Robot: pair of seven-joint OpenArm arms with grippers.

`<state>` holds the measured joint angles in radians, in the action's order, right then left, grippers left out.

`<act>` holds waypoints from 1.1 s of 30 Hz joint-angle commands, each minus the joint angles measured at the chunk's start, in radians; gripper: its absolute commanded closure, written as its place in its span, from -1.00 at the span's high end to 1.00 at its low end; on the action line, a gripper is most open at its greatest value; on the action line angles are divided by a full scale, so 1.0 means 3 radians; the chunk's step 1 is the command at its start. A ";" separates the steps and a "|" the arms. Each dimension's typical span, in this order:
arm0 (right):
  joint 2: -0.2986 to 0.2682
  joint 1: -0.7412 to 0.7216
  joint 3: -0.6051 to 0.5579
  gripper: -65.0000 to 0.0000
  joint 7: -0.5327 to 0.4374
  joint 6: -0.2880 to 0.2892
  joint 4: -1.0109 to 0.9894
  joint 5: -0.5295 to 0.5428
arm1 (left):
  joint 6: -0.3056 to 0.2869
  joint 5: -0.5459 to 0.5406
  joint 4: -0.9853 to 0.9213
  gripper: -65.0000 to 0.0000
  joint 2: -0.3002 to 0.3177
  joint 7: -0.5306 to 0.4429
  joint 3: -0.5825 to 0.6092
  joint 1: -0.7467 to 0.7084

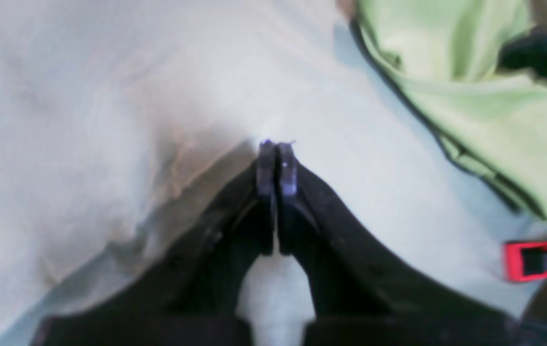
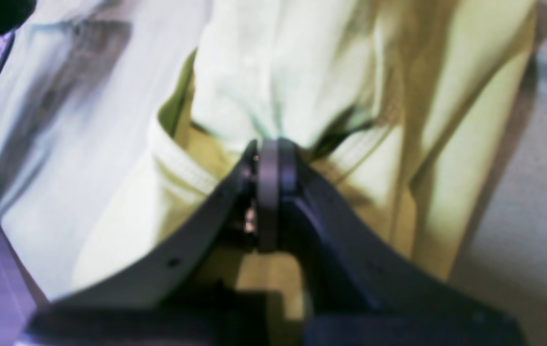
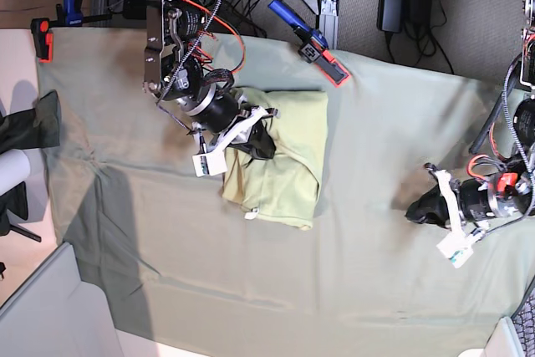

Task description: Fold the T-shirt properly

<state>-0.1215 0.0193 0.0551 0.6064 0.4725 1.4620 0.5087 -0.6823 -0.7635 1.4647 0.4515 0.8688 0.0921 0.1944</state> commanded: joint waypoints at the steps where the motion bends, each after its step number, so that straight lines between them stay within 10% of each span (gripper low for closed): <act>1: -0.0028 -0.0025 0.0014 -1.00 0.0072 0.0099 0.0010 -0.0071 | -0.0053 -0.0114 0.0114 -1.00 0.0048 -0.0003 -0.0128 0.0031; 16: -0.0055 -0.0159 0.0155 -1.00 0.0062 0.0099 0.0745 0.0008 | -0.0053 -0.0303 0.0431 -1.00 0.0243 0.0161 -0.0987 -0.0807; 33: -0.0055 -0.0533 0.0181 -1.00 0.0039 0.0098 -0.0411 -0.0148 | -0.0053 -0.0468 0.0460 -1.00 0.0259 0.0184 -0.1778 -0.1727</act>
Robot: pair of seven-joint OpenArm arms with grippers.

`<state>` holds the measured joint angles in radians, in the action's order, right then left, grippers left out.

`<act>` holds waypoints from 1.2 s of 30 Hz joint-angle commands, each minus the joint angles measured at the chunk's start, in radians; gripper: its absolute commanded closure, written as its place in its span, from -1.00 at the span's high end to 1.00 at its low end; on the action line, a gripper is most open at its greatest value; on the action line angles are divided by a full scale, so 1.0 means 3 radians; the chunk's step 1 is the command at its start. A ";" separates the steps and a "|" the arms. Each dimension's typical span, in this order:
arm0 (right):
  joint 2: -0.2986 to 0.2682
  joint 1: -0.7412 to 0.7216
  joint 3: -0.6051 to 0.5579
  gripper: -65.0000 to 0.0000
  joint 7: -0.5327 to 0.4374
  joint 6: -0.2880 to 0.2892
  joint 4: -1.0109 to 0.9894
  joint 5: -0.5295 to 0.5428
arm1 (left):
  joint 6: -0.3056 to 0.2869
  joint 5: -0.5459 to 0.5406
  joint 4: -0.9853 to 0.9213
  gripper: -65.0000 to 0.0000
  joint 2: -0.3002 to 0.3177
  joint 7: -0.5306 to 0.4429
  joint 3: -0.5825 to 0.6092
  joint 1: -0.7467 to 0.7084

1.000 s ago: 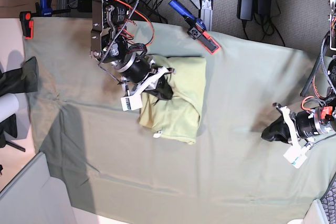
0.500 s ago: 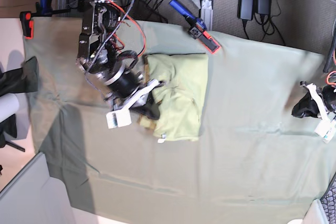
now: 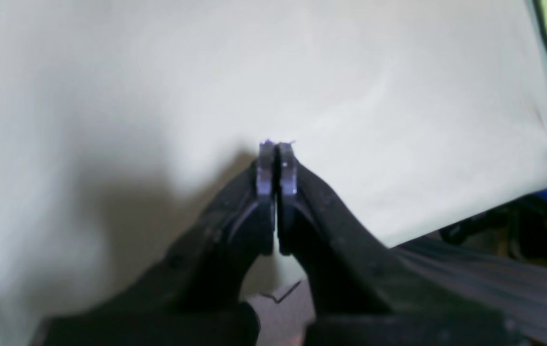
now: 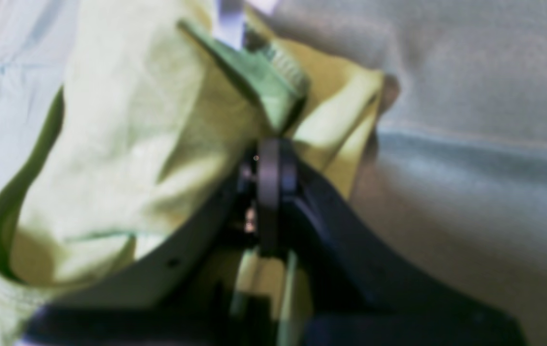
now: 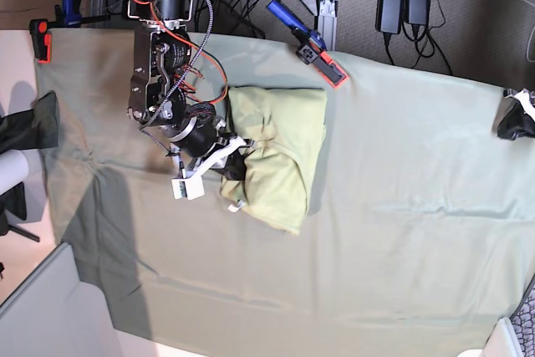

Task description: Fold the T-shirt properly

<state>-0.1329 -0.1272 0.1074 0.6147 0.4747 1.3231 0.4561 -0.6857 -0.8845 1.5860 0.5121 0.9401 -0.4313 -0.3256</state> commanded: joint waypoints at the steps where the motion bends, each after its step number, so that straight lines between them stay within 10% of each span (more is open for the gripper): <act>1: -0.0017 -0.0045 0.0006 -1.00 0.0031 0.0092 0.0113 0.0055 | -0.0041 -0.0075 0.0056 -1.00 0.0057 -0.0053 -0.0084 -0.0048; 15: -0.0025 0.0029 0.0181 -1.00 0.0343 0.0090 0.1414 0.0159 | -0.0041 -0.0277 0.0768 -1.00 0.0052 0.0071 -0.0596 -0.0960; 36: -0.0838 0.1956 0.1345 -1.00 0.0518 0.0090 0.1993 0.0992 | -0.0041 0.0163 0.0896 -1.00 0.0047 -0.0017 -0.0595 -0.1960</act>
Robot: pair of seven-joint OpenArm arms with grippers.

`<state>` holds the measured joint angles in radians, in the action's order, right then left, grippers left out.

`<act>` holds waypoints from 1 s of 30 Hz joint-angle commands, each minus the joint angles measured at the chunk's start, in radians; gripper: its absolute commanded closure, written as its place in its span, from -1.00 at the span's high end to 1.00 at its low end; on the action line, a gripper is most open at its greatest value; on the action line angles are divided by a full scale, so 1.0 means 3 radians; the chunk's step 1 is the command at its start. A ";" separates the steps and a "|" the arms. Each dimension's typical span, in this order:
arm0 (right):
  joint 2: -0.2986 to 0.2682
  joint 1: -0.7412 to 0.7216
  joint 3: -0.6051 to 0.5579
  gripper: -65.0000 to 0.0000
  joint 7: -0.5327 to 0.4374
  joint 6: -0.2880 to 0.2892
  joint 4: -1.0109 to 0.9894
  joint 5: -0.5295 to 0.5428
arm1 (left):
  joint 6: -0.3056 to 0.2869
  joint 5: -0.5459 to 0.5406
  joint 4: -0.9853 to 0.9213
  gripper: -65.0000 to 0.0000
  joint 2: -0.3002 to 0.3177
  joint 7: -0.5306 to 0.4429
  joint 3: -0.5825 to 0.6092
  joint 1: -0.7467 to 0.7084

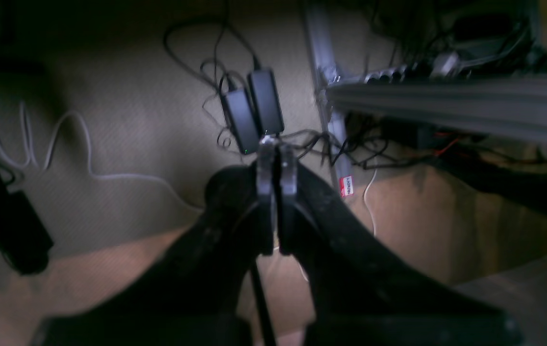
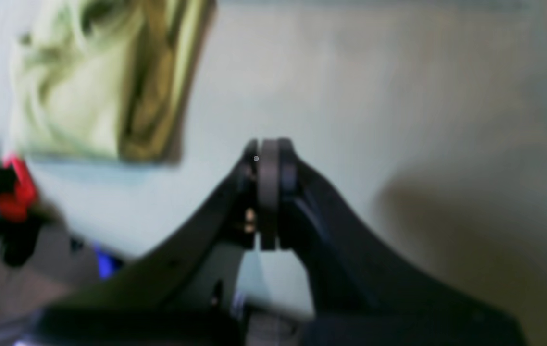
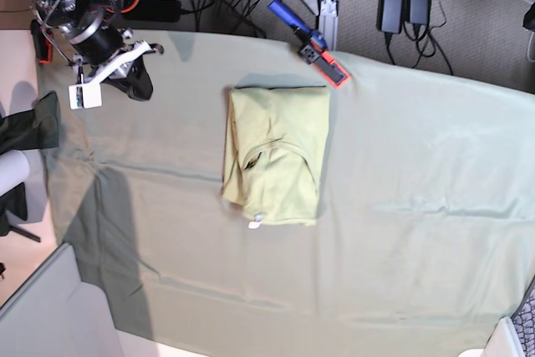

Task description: Fold the T-shirt properly

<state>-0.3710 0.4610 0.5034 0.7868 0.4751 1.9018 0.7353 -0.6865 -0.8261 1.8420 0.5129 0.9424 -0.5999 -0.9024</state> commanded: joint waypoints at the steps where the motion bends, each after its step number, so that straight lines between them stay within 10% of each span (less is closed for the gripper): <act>1: -0.0048 0.0083 0.0036 -1.00 -0.0036 0.0090 0.0081 0.0085 | -0.0039 0.0006 0.0033 -1.00 0.0046 -0.0025 -0.0033 -0.0065; 17: -0.0045 0.1306 0.0042 -1.00 0.0008 0.0088 0.0211 0.0195 | -0.0039 0.0113 -0.0590 -1.00 0.0046 0.0022 0.0094 -0.0168; 25: -0.0028 0.1455 0.0025 -1.00 -0.0017 0.0088 0.0017 0.0192 | -0.0039 0.0598 -0.1006 -1.00 0.0046 -0.0066 0.0877 -0.0065; 30: -0.0029 0.1438 -0.0169 -1.00 -0.0060 0.0065 -0.0308 0.0084 | 0.0304 0.1041 -0.1372 -1.00 0.0045 -0.0173 0.1460 0.0238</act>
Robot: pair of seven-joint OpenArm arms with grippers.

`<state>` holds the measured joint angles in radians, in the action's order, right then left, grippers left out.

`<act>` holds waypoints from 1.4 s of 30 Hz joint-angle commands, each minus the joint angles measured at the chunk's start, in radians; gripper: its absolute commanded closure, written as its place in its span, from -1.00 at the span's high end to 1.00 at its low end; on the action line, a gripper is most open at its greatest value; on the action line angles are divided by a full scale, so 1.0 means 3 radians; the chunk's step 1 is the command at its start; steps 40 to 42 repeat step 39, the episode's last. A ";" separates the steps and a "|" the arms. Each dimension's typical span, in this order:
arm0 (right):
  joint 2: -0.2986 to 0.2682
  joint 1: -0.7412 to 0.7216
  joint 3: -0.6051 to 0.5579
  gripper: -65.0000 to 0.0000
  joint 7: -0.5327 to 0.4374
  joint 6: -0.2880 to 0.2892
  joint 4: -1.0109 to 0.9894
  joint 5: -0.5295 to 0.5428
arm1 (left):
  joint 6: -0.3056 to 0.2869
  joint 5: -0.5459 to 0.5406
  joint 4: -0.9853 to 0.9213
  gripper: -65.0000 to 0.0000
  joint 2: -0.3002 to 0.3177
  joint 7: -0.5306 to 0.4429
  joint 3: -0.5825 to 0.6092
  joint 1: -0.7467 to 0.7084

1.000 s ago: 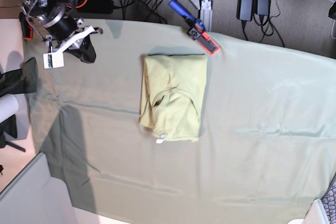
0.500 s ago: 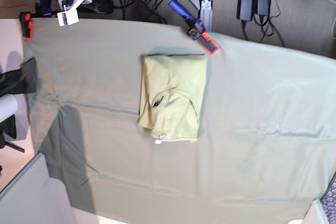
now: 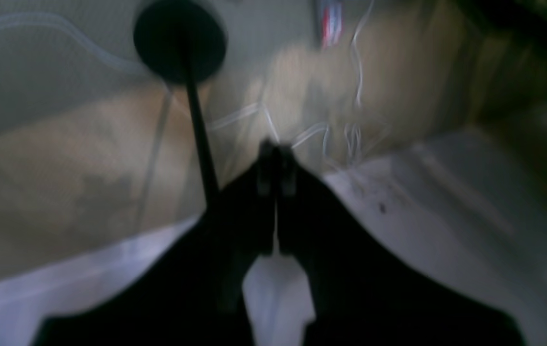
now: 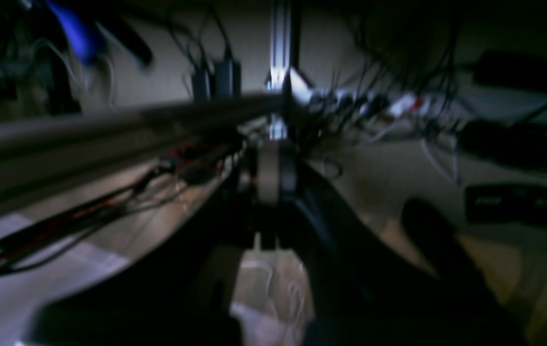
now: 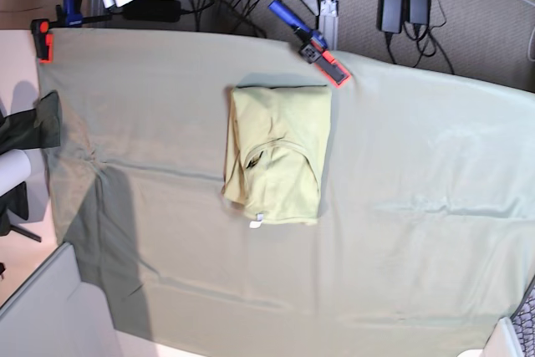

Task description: Fold the T-shirt properly

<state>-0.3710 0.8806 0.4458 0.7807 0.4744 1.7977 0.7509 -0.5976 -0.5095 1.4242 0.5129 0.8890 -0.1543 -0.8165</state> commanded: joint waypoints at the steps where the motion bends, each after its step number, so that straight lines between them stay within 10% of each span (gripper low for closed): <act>1: -0.0029 0.0038 -0.0052 -1.00 -0.0072 0.0066 -0.0039 -0.0045 | 0.0064 0.0006 -0.0074 -1.00 0.0045 0.0006 0.0075 0.0025; 21: -0.0023 -0.1443 -0.1685 -1.00 -0.0080 -0.0237 -0.2417 -0.0886 | 0.0487 0.0657 -0.2330 -1.00 -0.0506 -0.0257 0.1392 0.1766; 42: 0.0309 -0.2028 -0.1733 -1.00 -0.0215 -0.0234 -0.2845 -0.1382 | 0.0570 0.0642 -0.2635 -1.00 -0.0825 -0.0510 0.1871 0.2382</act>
